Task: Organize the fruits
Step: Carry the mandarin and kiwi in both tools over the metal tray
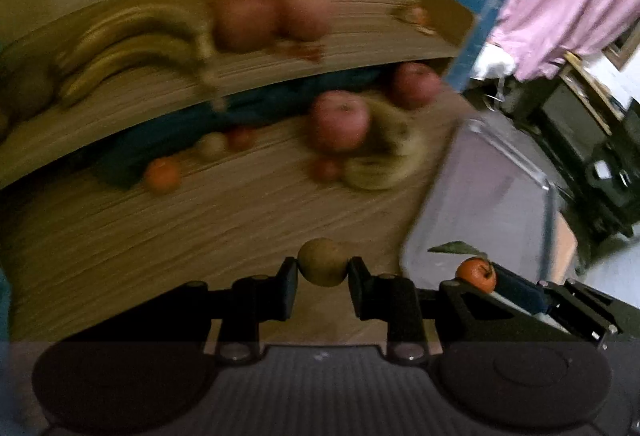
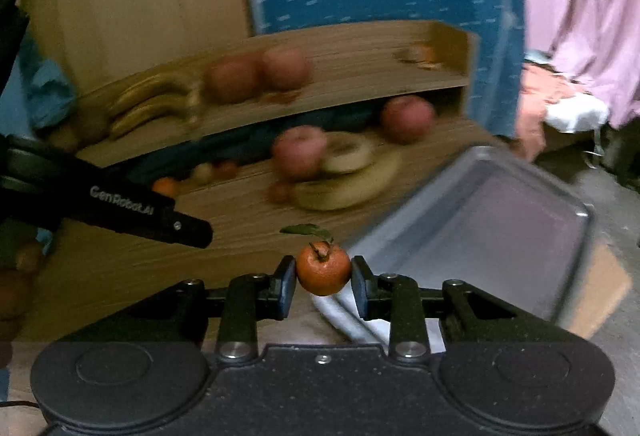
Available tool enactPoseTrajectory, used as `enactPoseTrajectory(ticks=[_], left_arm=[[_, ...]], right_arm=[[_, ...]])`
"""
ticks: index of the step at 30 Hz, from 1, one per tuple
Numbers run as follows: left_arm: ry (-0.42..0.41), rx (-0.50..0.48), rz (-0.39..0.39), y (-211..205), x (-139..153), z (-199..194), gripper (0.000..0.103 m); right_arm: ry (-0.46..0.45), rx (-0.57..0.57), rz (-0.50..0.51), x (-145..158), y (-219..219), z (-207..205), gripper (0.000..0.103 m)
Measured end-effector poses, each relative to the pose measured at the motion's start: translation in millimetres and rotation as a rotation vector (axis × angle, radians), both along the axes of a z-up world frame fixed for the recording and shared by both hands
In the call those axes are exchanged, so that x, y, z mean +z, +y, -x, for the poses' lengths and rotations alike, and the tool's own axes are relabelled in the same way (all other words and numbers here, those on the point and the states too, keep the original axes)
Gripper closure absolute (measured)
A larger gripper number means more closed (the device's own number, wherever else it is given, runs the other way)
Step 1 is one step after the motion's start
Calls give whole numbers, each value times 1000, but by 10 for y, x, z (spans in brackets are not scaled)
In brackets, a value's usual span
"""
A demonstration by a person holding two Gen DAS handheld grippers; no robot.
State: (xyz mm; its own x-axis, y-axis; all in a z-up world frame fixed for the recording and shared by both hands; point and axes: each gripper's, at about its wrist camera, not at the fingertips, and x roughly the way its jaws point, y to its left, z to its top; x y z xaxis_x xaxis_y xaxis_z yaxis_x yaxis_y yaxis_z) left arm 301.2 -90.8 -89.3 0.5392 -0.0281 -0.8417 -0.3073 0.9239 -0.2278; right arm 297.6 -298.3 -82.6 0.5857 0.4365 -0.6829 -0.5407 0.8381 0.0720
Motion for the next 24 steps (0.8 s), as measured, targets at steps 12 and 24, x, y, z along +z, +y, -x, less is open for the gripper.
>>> enactPoseTrajectory(ticks=[12,24], left_arm=[[-8,-72,32,-925,-95,-835,72],[90,12,2,-1564,-406,-1842,72]], right_arm=[[12,6,24,-111,-948,-857,72],[54,100,31,-463,-1468,-1901,72]])
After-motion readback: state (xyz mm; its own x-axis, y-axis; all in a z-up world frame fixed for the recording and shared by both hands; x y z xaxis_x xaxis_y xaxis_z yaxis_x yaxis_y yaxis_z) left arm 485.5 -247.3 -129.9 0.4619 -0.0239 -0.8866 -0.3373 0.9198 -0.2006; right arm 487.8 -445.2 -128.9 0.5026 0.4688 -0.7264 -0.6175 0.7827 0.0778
